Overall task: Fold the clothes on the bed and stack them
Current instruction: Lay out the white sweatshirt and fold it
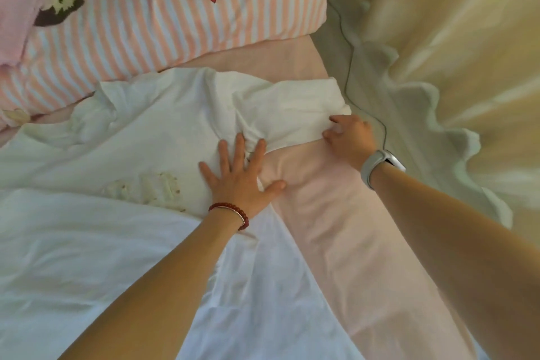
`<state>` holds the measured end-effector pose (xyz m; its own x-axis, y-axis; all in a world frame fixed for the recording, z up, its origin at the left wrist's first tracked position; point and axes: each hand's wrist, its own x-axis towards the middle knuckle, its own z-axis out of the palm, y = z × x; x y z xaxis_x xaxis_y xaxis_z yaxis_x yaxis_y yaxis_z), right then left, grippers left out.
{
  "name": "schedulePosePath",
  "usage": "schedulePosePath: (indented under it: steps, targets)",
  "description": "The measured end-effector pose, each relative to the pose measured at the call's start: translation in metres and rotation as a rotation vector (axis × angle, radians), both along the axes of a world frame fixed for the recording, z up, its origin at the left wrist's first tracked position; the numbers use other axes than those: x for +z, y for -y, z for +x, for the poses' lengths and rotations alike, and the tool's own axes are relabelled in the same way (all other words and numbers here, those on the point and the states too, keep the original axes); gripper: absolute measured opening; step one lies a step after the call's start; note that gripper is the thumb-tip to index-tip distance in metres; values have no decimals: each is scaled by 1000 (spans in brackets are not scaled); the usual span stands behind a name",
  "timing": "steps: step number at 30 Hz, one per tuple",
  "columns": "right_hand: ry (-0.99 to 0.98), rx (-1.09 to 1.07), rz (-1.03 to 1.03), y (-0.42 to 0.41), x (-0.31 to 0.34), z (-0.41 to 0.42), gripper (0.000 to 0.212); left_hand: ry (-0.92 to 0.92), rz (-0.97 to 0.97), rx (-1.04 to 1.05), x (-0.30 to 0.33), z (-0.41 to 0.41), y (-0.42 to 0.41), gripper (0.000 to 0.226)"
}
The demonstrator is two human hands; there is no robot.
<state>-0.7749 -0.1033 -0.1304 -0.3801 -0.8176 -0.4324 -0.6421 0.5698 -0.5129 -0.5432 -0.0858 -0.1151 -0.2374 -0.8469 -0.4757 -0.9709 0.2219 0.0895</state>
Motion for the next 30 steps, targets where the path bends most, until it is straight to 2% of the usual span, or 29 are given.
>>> schedulePosePath:
  steps: [3, 5, 7, 9, 10, 11, 13, 15, 17, 18, 20, 22, 24, 27, 30]
  targets:
    - [-124, 15, -129, 8, 11, -1, 21, -49, 79, 25, 6, -1, 6, 80]
    - [-161, 10, -378, -4, 32, 8, 18, -179, 139, 151, 17, -1, 16, 61]
    - [-49, 180, -649, -32, 65, 26, 19, -480, 148, 437, 33, 4, 30, 42]
    - [85, 538, -717, -68, 88, 43, 24, -863, 94, 754, 52, 11, 35, 28]
    - [94, 651, -718, -81, 94, 47, 24, -964, 70, 805, 60, 13, 35, 21]
    - [68, 671, -748, -85, 96, 46, 23, -989, 65, 770, 66, 13, 33, 16]
    - [-20, 470, -802, -72, 96, 35, 22, -975, 127, 674, 70, 5, 28, 9]
    - [-106, 297, -673, -48, 91, 24, 36, -894, 137, 613, 69, -3, 23, 11]
    - [-118, 473, -324, -35, 74, 17, 65, -807, 85, 578, 66, -7, 19, 20]
    - [-113, 596, -141, -35, 65, 18, 72, -782, 63, 584, 64, -7, 16, 19]
    - [-174, 741, 66, -42, 50, 24, 64, -761, 45, 605, 63, -2, 14, 10]
    - [-296, 709, 18, -50, 48, 32, 40, -774, 69, 624, 64, 5, 13, 7]
    - [-329, 621, -88, -56, 60, 38, 25, -821, 88, 666, 71, 13, 9, 15]
    - [-201, 459, -200, -73, 97, 52, 21, -926, 163, 835, 88, 33, -1, 19]
    - [98, 313, -250, -88, 151, 81, 22, -1054, 408, 1038, 115, 67, -13, 15]
